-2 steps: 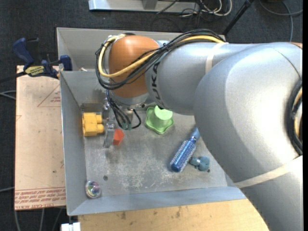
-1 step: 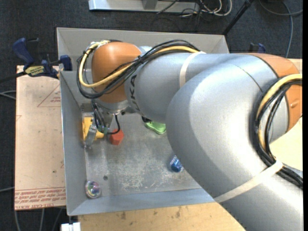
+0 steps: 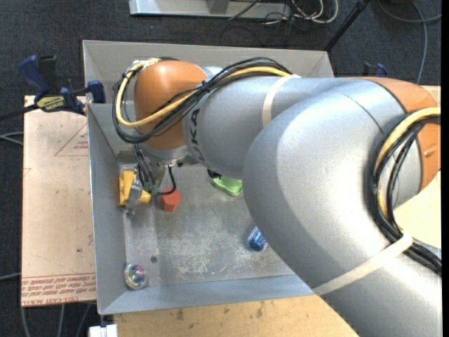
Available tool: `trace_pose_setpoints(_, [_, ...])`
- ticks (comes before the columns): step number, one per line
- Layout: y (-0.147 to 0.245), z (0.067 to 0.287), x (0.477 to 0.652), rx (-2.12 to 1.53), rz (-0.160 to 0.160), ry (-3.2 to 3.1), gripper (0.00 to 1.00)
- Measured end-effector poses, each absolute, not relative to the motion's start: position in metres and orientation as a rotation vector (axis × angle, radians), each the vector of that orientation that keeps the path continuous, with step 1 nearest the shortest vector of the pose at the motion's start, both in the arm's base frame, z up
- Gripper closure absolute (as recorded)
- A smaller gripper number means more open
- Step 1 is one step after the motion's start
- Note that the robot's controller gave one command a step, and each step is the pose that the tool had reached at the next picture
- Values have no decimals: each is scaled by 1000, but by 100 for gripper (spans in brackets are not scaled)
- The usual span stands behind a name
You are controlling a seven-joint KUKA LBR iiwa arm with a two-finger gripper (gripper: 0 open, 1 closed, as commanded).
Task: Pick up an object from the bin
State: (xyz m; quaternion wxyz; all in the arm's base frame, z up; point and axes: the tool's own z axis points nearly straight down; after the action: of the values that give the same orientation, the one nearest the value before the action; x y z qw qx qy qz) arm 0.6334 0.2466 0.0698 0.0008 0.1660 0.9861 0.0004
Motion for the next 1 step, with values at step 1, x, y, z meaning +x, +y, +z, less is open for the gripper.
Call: trace_pose_setpoints(1, [224, 70, 653, 380, 1, 3122, 100])
